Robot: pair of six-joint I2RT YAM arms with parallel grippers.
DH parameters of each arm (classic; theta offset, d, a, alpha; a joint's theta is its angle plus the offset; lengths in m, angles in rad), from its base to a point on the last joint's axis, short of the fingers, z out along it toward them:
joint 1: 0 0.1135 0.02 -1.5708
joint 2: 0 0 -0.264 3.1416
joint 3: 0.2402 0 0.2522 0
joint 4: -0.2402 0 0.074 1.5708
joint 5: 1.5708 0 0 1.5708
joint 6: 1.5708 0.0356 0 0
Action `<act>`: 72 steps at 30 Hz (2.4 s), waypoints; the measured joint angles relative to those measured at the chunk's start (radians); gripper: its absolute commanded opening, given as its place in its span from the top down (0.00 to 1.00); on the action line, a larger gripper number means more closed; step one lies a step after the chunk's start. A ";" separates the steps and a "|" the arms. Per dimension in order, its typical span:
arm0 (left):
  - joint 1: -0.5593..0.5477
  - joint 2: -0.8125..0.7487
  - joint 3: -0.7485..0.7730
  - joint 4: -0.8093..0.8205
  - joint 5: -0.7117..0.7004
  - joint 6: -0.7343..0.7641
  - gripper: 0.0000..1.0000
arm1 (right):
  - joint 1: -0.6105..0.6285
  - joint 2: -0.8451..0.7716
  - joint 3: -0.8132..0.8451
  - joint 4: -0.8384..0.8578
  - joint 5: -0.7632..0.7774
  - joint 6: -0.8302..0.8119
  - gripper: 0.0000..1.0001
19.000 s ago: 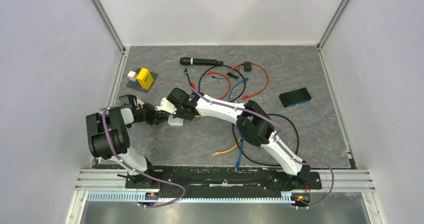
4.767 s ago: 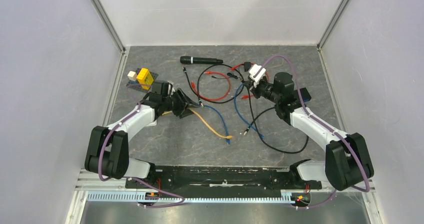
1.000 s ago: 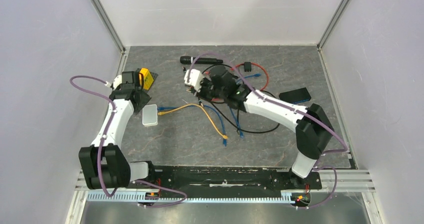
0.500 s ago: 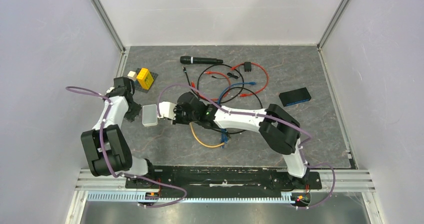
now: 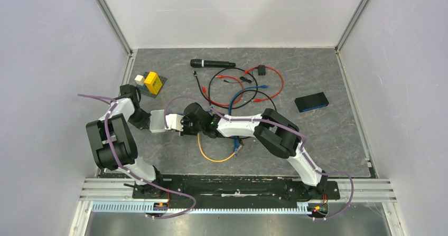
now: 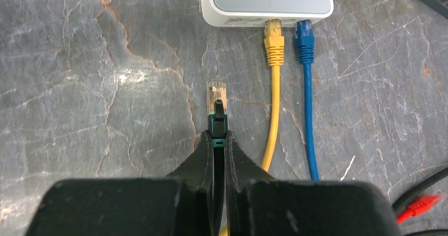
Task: Insert the plug into the switch port
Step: Insert the connector into the switch port.
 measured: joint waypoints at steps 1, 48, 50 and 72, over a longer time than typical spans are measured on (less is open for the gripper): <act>0.000 0.000 -0.002 0.006 0.006 0.000 0.98 | 0.000 0.008 0.005 0.011 -0.001 0.005 1.00; 0.028 0.027 -0.032 0.127 0.157 0.079 0.98 | -0.016 0.194 0.118 0.266 -0.053 0.179 1.00; 0.032 0.020 -0.046 0.148 0.167 0.078 0.98 | -0.016 0.198 0.129 0.257 -0.051 0.183 1.00; 0.072 -0.091 -0.285 0.552 0.234 -0.047 0.98 | -0.017 0.255 0.230 0.228 -0.011 0.255 1.00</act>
